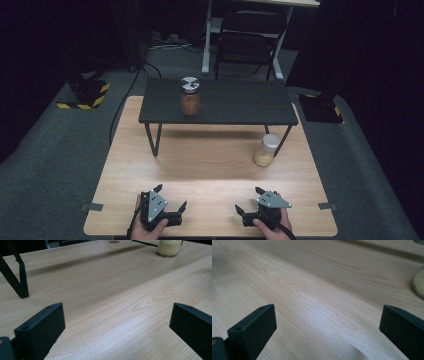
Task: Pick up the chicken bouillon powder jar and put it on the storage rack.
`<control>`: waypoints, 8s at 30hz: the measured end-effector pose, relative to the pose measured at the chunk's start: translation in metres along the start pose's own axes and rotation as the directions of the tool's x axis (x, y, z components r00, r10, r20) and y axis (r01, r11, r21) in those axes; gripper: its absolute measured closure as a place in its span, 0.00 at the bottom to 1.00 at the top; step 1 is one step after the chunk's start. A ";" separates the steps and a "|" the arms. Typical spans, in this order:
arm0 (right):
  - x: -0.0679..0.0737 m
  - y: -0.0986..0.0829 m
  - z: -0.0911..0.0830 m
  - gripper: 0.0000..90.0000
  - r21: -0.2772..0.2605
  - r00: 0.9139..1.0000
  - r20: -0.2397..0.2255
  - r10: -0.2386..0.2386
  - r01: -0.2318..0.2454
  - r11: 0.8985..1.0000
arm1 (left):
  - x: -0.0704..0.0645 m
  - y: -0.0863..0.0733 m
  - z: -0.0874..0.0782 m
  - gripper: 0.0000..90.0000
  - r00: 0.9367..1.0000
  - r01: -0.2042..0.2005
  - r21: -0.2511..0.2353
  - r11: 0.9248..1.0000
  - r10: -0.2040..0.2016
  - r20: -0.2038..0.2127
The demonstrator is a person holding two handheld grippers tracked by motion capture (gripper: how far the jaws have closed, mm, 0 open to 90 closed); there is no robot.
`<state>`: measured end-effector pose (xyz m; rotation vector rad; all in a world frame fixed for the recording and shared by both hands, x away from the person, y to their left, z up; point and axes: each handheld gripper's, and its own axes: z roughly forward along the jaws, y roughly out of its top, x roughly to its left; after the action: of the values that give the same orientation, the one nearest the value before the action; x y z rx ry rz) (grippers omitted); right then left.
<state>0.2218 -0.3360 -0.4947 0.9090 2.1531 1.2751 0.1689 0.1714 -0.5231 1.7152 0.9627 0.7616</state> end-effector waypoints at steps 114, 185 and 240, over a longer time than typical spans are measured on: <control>-0.069 0.060 0.051 0.36 -0.216 0.912 0.342 0.229 -0.161 0.963 | 0.004 0.004 0.001 0.01 0.999 0.023 0.023 0.999 -0.024 0.042; -0.008 0.121 -0.045 0.37 -0.370 0.964 0.229 0.133 -0.040 0.928 | 0.007 0.005 0.002 0.01 0.998 0.048 0.037 0.998 -0.050 0.047; -0.041 0.253 0.016 0.37 -0.355 0.928 0.320 0.191 -0.070 0.932 | 0.010 0.011 0.005 0.01 0.997 0.052 0.072 0.996 -0.056 0.060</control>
<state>0.3361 -0.2694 -0.2745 1.0542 1.5603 1.3737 0.1808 0.1756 -0.5136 1.7561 0.9997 0.6422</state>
